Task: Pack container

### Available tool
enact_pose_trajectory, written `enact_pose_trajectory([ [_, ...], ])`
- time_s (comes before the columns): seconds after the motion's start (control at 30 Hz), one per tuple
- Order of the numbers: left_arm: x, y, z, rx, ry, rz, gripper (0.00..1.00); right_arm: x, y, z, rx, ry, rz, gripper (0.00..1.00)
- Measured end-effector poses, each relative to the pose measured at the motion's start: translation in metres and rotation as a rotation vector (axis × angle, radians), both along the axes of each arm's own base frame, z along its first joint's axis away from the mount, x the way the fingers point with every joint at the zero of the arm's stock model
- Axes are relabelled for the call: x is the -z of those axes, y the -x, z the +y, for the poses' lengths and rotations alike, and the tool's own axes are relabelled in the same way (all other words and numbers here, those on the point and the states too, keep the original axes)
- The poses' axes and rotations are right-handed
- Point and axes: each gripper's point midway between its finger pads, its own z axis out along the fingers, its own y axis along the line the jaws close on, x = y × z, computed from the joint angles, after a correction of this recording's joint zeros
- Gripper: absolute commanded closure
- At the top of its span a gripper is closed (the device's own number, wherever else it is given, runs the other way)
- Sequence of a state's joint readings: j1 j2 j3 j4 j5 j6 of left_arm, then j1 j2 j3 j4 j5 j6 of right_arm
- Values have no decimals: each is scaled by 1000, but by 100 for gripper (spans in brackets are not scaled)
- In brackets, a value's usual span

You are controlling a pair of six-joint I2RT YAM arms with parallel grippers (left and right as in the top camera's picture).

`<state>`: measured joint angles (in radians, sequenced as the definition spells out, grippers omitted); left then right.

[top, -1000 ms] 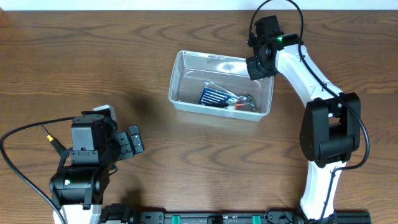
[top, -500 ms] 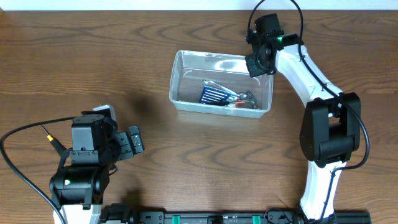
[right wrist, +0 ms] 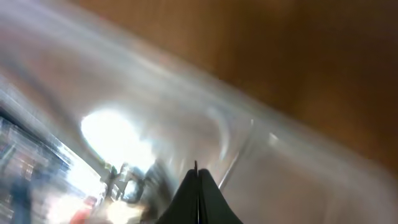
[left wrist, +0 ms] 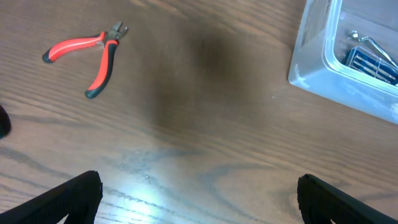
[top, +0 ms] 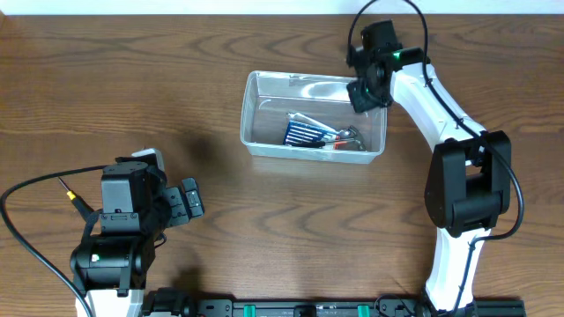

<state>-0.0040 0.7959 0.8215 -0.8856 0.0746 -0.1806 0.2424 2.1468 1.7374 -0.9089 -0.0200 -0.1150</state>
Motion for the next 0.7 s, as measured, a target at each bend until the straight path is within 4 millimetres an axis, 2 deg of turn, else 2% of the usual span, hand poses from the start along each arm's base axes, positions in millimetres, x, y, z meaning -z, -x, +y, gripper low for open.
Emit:
enact_pose_trajectory([
  [0.07,0,0,0,0,0,0,2,3,16,3,-13,3,62,62],
  [0.13,0,0,0,0,0,0,2,4,28,9,-32,5,104,57],
  [0.17,0,0,0,0,0,0,2,2,32,12,-42,7,119,50],
  [0.23,0,1,0,0,0,3,1,-7,36,19,-63,7,125,27],
  [0.27,0,2,0,-3,1,12,2,-14,34,22,-64,2,114,11],
  [0.3,0,5,1,-6,-1,28,2,-28,30,25,-70,-8,86,1],
  [0.37,-7,7,4,-17,-15,53,2,-61,18,27,-74,-28,7,1],
  [0.43,-21,3,9,-34,-40,67,2,-107,5,26,-63,-60,-109,1],
  [0.5,-37,-5,15,-52,-65,86,2,-159,-2,17,-30,-94,-226,1],
  [0.57,-50,-19,25,-88,-77,129,2,-215,-3,-10,48,-128,-344,1],
  [0.6,-53,-24,30,-110,-82,148,2,-237,-1,-27,95,-138,-389,1],
  [0.63,-53,-32,38,-137,-84,183,2,-256,2,-49,151,-143,-430,1],
  [0.7,-42,-45,53,-183,-80,273,2,-279,10,-95,268,-139,-477,1],
])
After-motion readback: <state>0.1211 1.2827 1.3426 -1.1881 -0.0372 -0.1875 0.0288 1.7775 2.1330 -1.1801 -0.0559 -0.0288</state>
